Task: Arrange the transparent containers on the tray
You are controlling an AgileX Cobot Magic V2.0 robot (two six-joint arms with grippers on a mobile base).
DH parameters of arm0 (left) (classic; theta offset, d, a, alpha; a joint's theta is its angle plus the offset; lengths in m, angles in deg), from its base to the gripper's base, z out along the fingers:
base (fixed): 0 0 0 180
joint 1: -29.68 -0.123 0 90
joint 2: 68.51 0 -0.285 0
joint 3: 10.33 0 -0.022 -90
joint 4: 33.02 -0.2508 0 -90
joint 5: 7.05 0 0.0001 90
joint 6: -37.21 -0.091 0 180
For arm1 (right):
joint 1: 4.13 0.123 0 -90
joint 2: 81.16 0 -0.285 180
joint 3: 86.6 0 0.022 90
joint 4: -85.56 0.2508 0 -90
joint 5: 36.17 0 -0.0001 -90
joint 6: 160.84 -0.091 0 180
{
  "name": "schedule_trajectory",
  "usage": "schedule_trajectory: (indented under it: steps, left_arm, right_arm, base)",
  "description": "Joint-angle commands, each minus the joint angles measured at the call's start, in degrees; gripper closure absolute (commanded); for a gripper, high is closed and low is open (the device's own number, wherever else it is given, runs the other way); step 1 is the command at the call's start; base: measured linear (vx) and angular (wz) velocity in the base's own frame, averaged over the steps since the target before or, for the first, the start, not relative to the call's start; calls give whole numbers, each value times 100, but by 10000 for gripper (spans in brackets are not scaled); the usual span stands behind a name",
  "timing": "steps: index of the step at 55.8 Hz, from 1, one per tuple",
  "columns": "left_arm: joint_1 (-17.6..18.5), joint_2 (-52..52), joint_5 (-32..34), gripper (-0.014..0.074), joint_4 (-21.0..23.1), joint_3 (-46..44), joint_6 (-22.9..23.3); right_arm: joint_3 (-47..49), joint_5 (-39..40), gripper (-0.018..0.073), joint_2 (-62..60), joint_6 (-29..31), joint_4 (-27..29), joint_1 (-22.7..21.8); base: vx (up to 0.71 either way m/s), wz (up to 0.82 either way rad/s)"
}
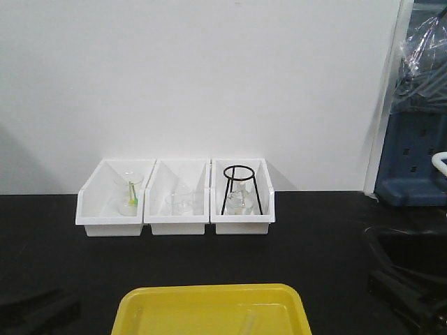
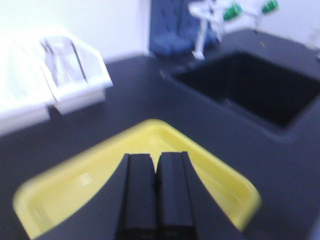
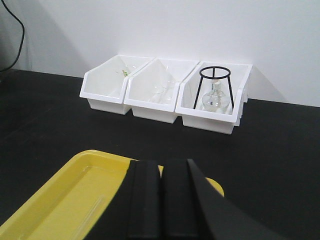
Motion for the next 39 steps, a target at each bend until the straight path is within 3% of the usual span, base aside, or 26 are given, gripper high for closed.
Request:
schedule_trajectory:
  steps: [1, 3, 8, 11, 13, 16, 21, 39]
  left_arm:
    - [20, -18, -631, 597, 2685, -4, -2555]
    - [20, -18, -975, 597, 3974, 77, -3725]
    - [20, -34, -2062, 597, 6622, 126, -5950]
    - [9, -49, -2791, 597, 7798, 131, -7024]
    - [1, -119, -3229, 597, 8258, 140, -7719]
    - [-6, -383, -3691, 597, 8629, 257, -8507]
    - [-6, -1172, -3937, 597, 8785, 729, -8918]
    - [-269, -4520, -3506, 597, 8472, 3291, -8265]
  right_arm:
    - [163, 482, 571, -43, 70, -73, -20]
    - [163, 482, 571, -43, 70, -73, -20]
    - [163, 482, 571, -43, 70, -73, -20]
    - [163, 482, 571, -43, 70, -73, -20]
    - [163, 482, 571, -43, 70, -73, -20]
    - [163, 482, 571, -43, 70, -73, -20]
    - [163, 482, 571, -43, 70, -73, -20]
    - [163, 482, 571, -43, 70, -73, -20]
  base:
    - [0, 0]
    - [0, 0]
    - [0, 0]
    - [0, 0]
    - [0, 0]
    - [0, 0]
    - [0, 0]
    - [0, 0]
